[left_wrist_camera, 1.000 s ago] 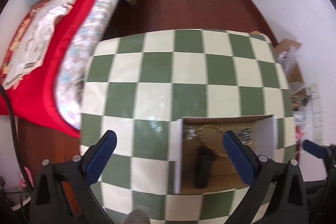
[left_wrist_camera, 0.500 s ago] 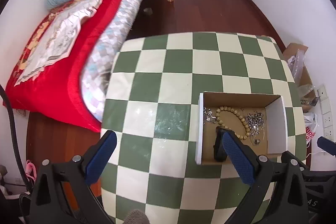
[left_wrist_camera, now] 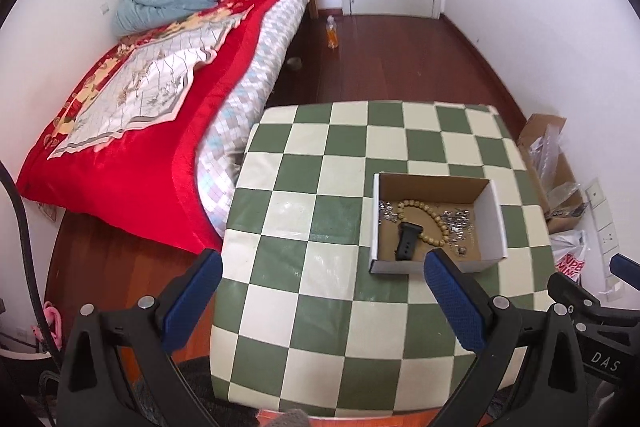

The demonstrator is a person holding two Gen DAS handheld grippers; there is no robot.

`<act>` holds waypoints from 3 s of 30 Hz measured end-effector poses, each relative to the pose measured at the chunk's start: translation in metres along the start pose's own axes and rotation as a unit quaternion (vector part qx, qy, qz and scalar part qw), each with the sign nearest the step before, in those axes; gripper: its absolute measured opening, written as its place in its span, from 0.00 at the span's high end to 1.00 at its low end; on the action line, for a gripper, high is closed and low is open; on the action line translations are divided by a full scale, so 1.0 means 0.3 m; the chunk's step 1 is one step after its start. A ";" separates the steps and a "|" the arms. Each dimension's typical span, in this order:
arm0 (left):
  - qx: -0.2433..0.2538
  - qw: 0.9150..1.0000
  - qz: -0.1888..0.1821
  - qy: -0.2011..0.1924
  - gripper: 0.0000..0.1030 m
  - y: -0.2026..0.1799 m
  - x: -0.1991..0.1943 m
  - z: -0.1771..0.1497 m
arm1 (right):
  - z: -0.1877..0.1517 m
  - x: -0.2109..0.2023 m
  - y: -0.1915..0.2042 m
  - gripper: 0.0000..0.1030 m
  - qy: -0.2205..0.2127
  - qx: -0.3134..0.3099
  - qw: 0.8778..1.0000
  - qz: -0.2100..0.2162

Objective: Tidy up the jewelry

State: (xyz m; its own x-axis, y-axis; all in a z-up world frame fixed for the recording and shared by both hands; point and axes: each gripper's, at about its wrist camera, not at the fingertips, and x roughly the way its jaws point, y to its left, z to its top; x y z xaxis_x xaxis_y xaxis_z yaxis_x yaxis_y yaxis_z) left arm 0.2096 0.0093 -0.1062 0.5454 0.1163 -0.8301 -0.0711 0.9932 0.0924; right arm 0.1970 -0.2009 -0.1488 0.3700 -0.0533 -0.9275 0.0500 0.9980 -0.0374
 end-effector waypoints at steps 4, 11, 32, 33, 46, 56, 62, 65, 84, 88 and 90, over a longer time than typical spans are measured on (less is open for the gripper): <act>-0.005 1.000 -0.009 -0.019 0.00 0.008 -0.098 -0.021 | -0.053 -0.111 -0.012 0.00 -0.031 0.003 1.000 0.002; -0.011 0.998 -0.019 -0.061 0.00 0.017 -0.286 -0.056 | -0.129 -0.326 -0.040 0.00 -0.084 0.007 0.996 0.001; -0.023 0.998 -0.037 -0.047 0.00 0.020 -0.483 -0.013 | -0.152 -0.718 -0.063 0.00 -0.157 -0.005 0.987 -0.009; -0.023 0.998 -0.035 -0.046 0.00 0.021 -0.481 -0.007 | -0.142 -0.716 -0.064 0.00 -0.158 -0.006 0.987 -0.012; -0.029 0.998 -0.020 -0.050 0.00 0.029 -0.454 0.020 | -0.065 -0.658 -0.045 0.00 -0.158 -0.006 0.987 -0.026; -0.030 0.998 -0.018 -0.048 0.00 0.041 -0.451 0.023 | -0.062 -0.658 -0.033 0.00 -0.158 -0.009 0.987 -0.031; -0.028 0.998 -0.016 -0.050 0.00 0.038 -0.455 0.021 | -0.068 -0.665 -0.019 0.00 -0.159 -0.015 0.987 -0.031; -0.029 0.998 -0.020 -0.048 0.00 0.040 -0.453 0.019 | -0.073 -0.673 -0.016 0.00 -0.159 -0.016 0.987 -0.030; -0.027 0.998 -0.021 -0.059 0.00 0.031 -0.472 0.019 | -0.088 -0.679 -0.022 0.00 -0.157 -0.013 0.987 -0.023; -0.021 0.997 -0.017 -0.066 0.00 0.025 -0.478 0.020 | -0.088 -0.679 -0.023 0.00 -0.157 -0.013 0.987 -0.023; -0.021 0.997 -0.015 -0.068 0.00 0.025 -0.480 0.020 | -0.088 -0.679 -0.023 0.00 -0.157 -0.013 0.987 -0.022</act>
State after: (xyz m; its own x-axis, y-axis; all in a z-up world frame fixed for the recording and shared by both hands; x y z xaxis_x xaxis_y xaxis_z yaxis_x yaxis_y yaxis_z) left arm 0.1354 0.0000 0.0174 0.6553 0.0885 -0.7501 -0.0859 0.9954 0.0424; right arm 0.0967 -0.1961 0.0306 0.6369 -0.1003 -0.7644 0.0504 0.9948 -0.0885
